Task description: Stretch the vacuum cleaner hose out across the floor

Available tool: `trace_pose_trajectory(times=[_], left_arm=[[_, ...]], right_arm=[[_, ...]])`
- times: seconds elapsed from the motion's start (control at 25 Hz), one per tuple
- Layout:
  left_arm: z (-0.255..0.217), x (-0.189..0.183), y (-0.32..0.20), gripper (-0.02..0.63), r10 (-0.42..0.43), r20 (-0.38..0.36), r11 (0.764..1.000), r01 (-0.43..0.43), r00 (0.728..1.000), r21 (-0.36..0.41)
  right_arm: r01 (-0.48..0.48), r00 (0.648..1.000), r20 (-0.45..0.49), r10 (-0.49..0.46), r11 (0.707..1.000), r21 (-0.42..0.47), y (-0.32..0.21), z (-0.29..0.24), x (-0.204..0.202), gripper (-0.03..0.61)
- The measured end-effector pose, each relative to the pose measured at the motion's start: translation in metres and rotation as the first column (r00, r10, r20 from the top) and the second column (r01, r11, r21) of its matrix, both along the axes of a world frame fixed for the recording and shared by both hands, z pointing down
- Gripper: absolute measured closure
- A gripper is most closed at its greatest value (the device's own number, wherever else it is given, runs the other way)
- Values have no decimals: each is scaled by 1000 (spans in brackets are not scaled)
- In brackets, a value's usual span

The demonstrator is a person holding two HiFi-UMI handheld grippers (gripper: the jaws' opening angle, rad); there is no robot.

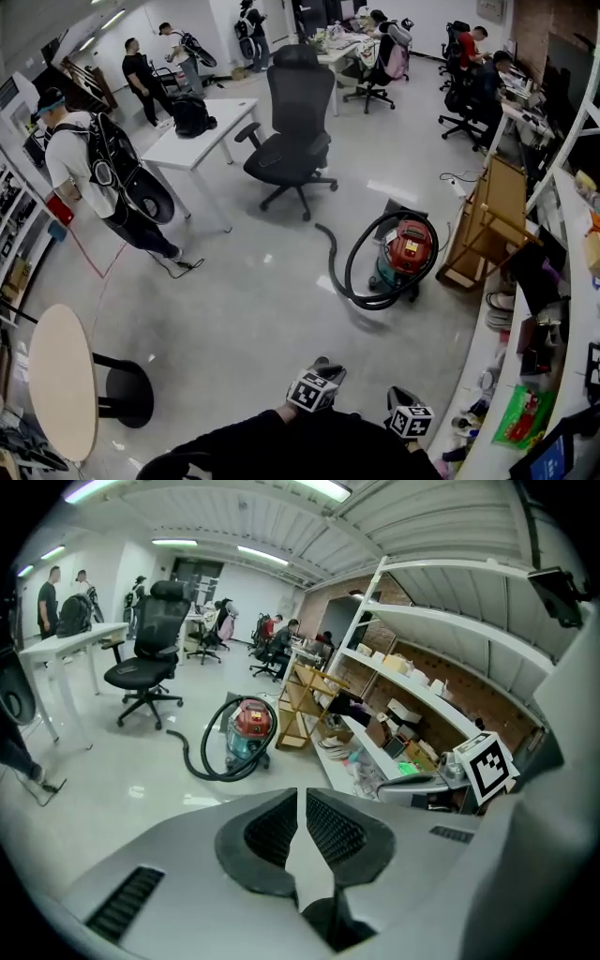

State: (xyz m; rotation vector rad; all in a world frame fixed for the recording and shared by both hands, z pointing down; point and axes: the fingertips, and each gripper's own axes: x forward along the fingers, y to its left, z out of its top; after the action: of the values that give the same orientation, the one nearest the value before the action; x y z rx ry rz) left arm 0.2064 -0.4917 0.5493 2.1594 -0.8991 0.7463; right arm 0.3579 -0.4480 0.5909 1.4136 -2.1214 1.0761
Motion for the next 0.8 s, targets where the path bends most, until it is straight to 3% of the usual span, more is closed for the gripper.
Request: trace_pose_trajectory(times=[0.2,0.48,0.8], left_arm=[[-8,-3,-81,569,70,-37,997,-69,997,26],[9,-16,-158,569,152,-90,988,-153,984,-8],[43,-47,-217,569,125,-60,989,-129,990,-73]], right_arm=[[-65,996,-54,66,998,10,-58,-13,-5,563],[-135,987,-92,132,990,-27,-118,-18,-17,563],[-131,986,-110,124,990,-54,-169,-5,-20,563]])
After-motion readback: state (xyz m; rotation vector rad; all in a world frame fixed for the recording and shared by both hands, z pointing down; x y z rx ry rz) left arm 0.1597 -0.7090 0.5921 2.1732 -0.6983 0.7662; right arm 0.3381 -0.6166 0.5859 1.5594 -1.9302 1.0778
